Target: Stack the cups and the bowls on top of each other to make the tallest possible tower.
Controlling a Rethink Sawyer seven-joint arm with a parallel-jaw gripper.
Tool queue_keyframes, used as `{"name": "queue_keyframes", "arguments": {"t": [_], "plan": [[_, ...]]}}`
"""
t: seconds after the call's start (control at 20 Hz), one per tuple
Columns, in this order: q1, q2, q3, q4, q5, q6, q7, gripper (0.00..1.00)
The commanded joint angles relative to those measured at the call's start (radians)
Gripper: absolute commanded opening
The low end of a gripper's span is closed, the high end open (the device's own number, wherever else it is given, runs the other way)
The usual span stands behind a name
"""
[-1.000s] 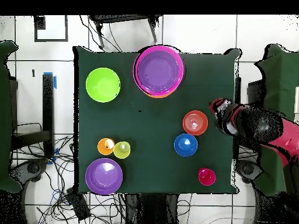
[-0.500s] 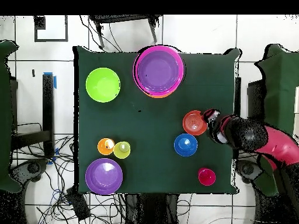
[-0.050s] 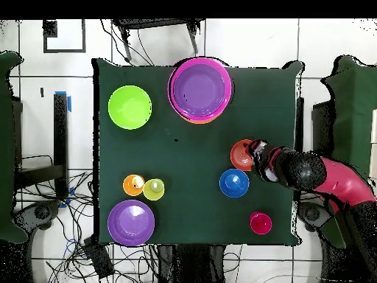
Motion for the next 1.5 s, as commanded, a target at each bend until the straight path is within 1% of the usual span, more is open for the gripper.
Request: {"name": "queue_keyframes", "arguments": {"t": [0.05, 0.5, 0.95, 1.25, 1.35, 1.5], "plan": [[0.038, 0.059, 0.035, 0.004, -0.085, -0.041, -0.187, 1.00], [0.055, 0.072, 0.002, -0.015, -0.153, -0.066, -0.162, 1.00], [0.046, 0.098, -0.005, -0.025, -0.202, -0.089, -0.154, 1.00], [0.052, 0.131, -0.022, -0.043, -0.245, -0.123, -0.139, 1.00], [0.057, 0.154, -0.030, -0.056, -0.262, -0.138, -0.133, 1.00], [0.075, 0.164, -0.054, -0.079, -0.296, -0.153, -0.118, 1.00]]}}
